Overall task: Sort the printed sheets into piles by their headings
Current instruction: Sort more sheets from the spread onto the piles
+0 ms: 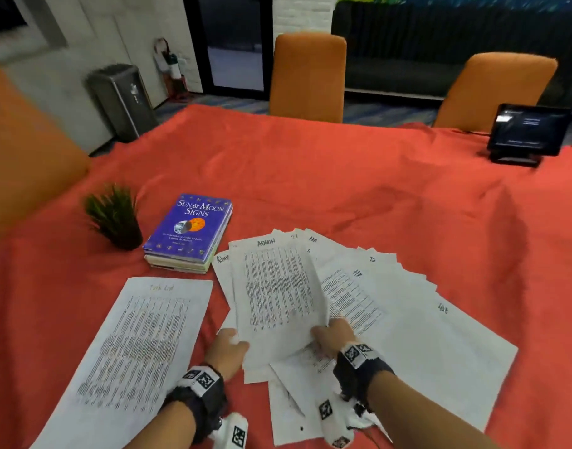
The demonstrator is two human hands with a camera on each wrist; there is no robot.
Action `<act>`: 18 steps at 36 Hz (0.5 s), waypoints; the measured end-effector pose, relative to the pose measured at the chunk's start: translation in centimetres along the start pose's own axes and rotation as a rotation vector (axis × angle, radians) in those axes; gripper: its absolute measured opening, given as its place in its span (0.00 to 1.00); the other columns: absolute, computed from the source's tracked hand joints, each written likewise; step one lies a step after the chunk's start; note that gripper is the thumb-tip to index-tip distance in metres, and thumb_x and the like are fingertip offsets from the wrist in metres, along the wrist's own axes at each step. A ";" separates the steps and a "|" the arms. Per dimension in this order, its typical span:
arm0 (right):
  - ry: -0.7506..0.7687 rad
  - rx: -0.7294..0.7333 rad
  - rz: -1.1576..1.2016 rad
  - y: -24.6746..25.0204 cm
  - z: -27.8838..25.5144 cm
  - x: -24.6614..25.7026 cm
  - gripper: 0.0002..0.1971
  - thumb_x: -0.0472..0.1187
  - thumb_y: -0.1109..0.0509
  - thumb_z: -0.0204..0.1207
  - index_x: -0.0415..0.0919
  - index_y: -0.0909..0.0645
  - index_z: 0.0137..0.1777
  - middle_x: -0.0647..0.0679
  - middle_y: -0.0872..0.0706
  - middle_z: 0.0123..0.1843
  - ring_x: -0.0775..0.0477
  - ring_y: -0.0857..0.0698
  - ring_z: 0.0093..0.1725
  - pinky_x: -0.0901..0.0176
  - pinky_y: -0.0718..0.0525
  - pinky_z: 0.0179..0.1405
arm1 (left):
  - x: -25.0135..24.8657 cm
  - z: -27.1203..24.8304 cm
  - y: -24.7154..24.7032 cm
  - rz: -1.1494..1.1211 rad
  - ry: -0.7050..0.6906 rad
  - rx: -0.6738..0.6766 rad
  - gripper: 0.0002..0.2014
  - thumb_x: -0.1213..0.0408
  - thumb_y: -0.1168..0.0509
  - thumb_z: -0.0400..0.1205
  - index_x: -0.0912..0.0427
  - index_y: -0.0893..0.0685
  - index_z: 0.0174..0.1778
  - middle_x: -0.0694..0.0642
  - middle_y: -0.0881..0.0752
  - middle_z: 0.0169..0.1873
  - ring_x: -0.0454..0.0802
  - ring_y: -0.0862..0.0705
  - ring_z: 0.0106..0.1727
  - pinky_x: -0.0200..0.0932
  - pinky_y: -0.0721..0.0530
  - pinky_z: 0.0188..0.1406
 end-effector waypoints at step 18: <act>0.002 0.523 0.130 -2.1 -8.4 -6.0 0.27 0.55 0.20 0.65 0.42 0.14 0.61 0.48 0.08 0.57 0.45 0.10 0.57 0.50 0.14 0.61 | 3.5 -1.8 2.2 0.057 -0.042 0.152 0.08 0.67 0.25 0.74 0.67 0.12 0.46 0.64 0.08 0.43 0.62 0.10 0.48 0.57 0.13 0.53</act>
Point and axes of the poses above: each hand's wrist, its own z-axis towards the middle knuckle, its own y-axis out of the back of the hand, x = y × z, the point moved 4 cm from there along z, towards the middle knuckle
